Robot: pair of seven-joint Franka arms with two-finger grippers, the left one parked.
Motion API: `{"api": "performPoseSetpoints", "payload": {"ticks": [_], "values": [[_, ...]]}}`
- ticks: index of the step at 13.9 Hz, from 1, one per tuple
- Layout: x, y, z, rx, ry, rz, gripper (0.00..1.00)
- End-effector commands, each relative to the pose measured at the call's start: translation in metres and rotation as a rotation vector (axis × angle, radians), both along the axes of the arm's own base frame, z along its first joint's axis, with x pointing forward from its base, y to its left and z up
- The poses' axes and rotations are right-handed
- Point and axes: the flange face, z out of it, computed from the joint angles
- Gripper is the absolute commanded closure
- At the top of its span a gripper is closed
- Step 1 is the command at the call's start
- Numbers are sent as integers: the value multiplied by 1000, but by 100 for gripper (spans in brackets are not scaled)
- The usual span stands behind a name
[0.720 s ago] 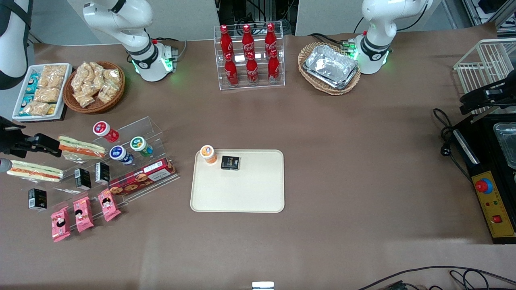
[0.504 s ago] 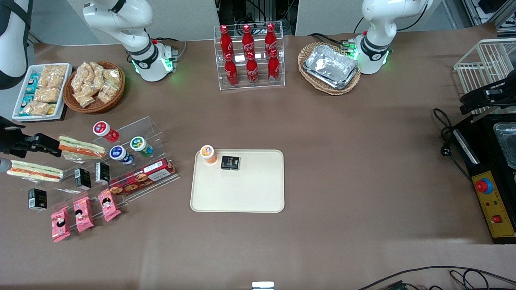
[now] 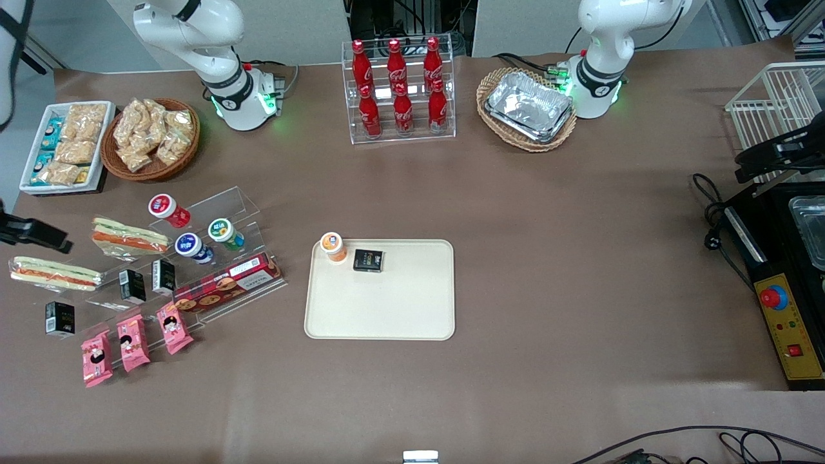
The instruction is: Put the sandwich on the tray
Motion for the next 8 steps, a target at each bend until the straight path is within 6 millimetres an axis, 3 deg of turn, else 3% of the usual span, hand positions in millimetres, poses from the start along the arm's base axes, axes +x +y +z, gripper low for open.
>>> {"api": "performPoseSetpoints", "payload": {"ticks": [1,5,8], "values": [[-6,-26,4,-45,-22,-274,0],[-10,-86,-4,-51,-87,-649,0],[-3,-109,-26,-21,-106,-979,0]]}}
